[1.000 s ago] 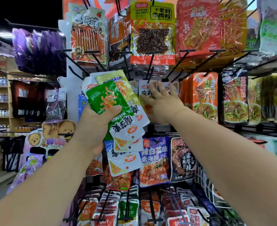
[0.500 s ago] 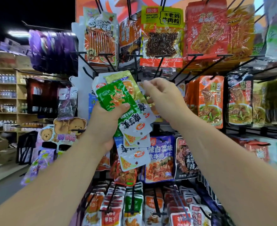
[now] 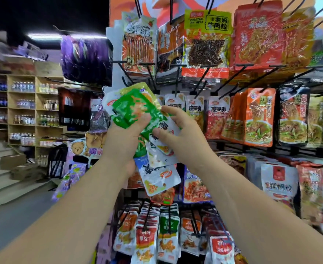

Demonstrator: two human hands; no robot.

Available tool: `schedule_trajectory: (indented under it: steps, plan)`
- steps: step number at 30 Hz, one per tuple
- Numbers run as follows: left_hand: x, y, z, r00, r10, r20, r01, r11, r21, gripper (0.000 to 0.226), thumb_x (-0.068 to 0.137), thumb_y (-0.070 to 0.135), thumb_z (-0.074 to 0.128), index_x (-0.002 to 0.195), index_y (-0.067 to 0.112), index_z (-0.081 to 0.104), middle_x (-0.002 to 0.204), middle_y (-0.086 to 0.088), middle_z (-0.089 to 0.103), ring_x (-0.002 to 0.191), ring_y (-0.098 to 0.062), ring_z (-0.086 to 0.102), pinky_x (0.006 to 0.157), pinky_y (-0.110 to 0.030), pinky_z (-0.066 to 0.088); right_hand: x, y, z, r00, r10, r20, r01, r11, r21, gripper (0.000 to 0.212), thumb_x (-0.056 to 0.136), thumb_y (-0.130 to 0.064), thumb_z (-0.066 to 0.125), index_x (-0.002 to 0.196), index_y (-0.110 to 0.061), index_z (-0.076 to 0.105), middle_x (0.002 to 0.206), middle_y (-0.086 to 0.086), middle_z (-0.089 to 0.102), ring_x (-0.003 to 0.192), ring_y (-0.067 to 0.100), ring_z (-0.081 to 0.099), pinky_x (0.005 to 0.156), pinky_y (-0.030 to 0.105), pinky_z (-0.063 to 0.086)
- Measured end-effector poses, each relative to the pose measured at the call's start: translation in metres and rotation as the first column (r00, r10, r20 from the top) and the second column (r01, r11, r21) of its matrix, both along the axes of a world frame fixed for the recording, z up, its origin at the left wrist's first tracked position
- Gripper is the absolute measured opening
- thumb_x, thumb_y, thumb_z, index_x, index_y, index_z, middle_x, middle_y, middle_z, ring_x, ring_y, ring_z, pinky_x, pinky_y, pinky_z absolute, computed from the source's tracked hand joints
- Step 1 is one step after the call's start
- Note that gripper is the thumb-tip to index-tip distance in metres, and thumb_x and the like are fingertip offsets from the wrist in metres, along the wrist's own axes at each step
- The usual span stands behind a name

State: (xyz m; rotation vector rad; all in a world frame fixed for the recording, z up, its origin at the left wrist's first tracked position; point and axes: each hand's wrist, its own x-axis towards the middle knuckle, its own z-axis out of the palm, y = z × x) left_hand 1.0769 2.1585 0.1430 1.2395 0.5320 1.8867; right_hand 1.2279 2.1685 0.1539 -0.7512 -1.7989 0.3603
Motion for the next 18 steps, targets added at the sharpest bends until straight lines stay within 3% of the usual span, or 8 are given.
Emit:
schedule_trajectory:
  steps: [2, 4, 5, 8, 12, 14, 16, 18]
  plan:
    - [-0.002, -0.002, -0.002, 0.999, -0.034, -0.014, 0.034, 0.999, 0.0, 0.037, 0.094, 0.01, 0.072, 0.131, 0.013, 0.066, 0.119, -0.01, 0.077, 0.108, -0.033, 0.075, 0.086, -0.054, 0.063, -0.004, 0.001, -0.004, 0.998, 0.004, -0.058, -0.004, 1.0, -0.011, 0.052, 0.096, -0.029, 0.073, 0.143, -0.035, 0.051, 0.114, -0.039, 0.042, 0.103, -0.029, 0.041, 0.082, 0.009, 0.047]
    - [-0.005, -0.002, -0.004, 0.998, 0.005, -0.057, -0.005, 1.0, 0.007, 0.036, 0.093, 0.001, 0.072, 0.127, 0.011, 0.067, 0.114, -0.008, 0.078, 0.107, -0.032, 0.075, 0.092, -0.056, 0.06, -0.006, 0.003, -0.009, 0.994, 0.024, -0.107, -0.027, 0.999, -0.021, 0.051, 0.097, -0.026, 0.072, 0.143, -0.031, 0.05, 0.118, -0.034, 0.048, 0.103, -0.031, 0.045, 0.082, 0.006, 0.05]
    - [-0.007, -0.002, -0.005, 0.997, 0.031, -0.075, -0.03, 0.999, 0.02, 0.035, 0.091, -0.004, 0.071, 0.124, 0.009, 0.067, 0.109, -0.005, 0.079, 0.103, -0.028, 0.076, 0.09, -0.051, 0.062, -0.008, 0.003, -0.011, 0.992, 0.034, -0.122, -0.038, 0.999, -0.028, 0.052, 0.097, -0.026, 0.072, 0.144, -0.028, 0.05, 0.125, -0.029, 0.053, 0.112, -0.027, 0.047, 0.091, 0.009, 0.05]
    - [-0.009, -0.005, -0.009, 0.993, 0.045, -0.105, -0.042, 0.998, 0.036, 0.039, 0.088, -0.012, 0.07, 0.124, 0.005, 0.067, 0.101, -0.004, 0.08, 0.095, -0.023, 0.078, 0.078, -0.04, 0.063, -0.013, 0.004, -0.018, 0.982, 0.048, -0.181, -0.061, 0.996, -0.066, 0.054, 0.096, -0.026, 0.074, 0.145, -0.024, 0.05, 0.148, -0.008, 0.054, 0.139, 0.006, 0.047, 0.114, 0.038, 0.045]
    - [-0.014, -0.004, -0.012, 0.996, 0.022, -0.09, -0.02, 0.999, 0.025, 0.041, 0.085, -0.012, 0.073, 0.12, 0.008, 0.069, 0.112, -0.012, 0.079, 0.104, -0.035, 0.076, 0.092, -0.057, 0.06, -0.02, 0.004, -0.022, 0.957, 0.096, -0.273, -0.132, 0.985, -0.115, 0.05, 0.095, -0.024, 0.075, 0.139, -0.025, 0.053, 0.148, -0.007, 0.053, 0.139, 0.01, 0.048, 0.114, 0.04, 0.046]
    - [-0.016, -0.004, -0.011, 0.995, 0.035, -0.091, -0.032, 0.999, 0.029, 0.037, 0.086, -0.011, 0.072, 0.116, 0.012, 0.071, 0.11, -0.011, 0.079, 0.102, -0.033, 0.076, 0.093, -0.058, 0.06, -0.021, 0.006, -0.022, 0.949, 0.092, -0.301, -0.135, 0.983, -0.127, 0.045, 0.092, -0.025, 0.079, 0.13, -0.025, 0.056, 0.135, -0.006, 0.064, 0.123, 0.006, 0.062, 0.104, 0.037, 0.054]
    - [-0.018, -0.004, -0.011, 0.992, 0.064, -0.109, -0.061, 0.997, 0.038, 0.037, 0.088, -0.009, 0.072, 0.118, 0.012, 0.07, 0.111, -0.01, 0.079, 0.103, -0.033, 0.076, 0.095, -0.059, 0.059, -0.019, 0.005, -0.02, 0.94, 0.06, -0.336, -0.113, 0.984, -0.139, 0.04, 0.087, -0.025, 0.084, 0.116, -0.023, 0.057, 0.11, -0.006, 0.071, 0.091, -0.001, 0.072, 0.079, 0.027, 0.06]
    - [-0.02, -0.004, -0.011, 0.988, 0.089, -0.125, -0.084, 0.995, 0.044, 0.039, 0.088, -0.008, 0.073, 0.122, 0.01, 0.068, 0.111, -0.011, 0.079, 0.104, -0.034, 0.076, 0.096, -0.06, 0.058, -0.017, 0.004, -0.018, 0.941, 0.033, -0.338, -0.092, 0.983, -0.16, 0.044, 0.081, -0.029, 0.089, 0.11, -0.021, 0.057, 0.102, 0.002, 0.074, 0.081, 0.01, 0.075, 0.069, 0.035, 0.061]
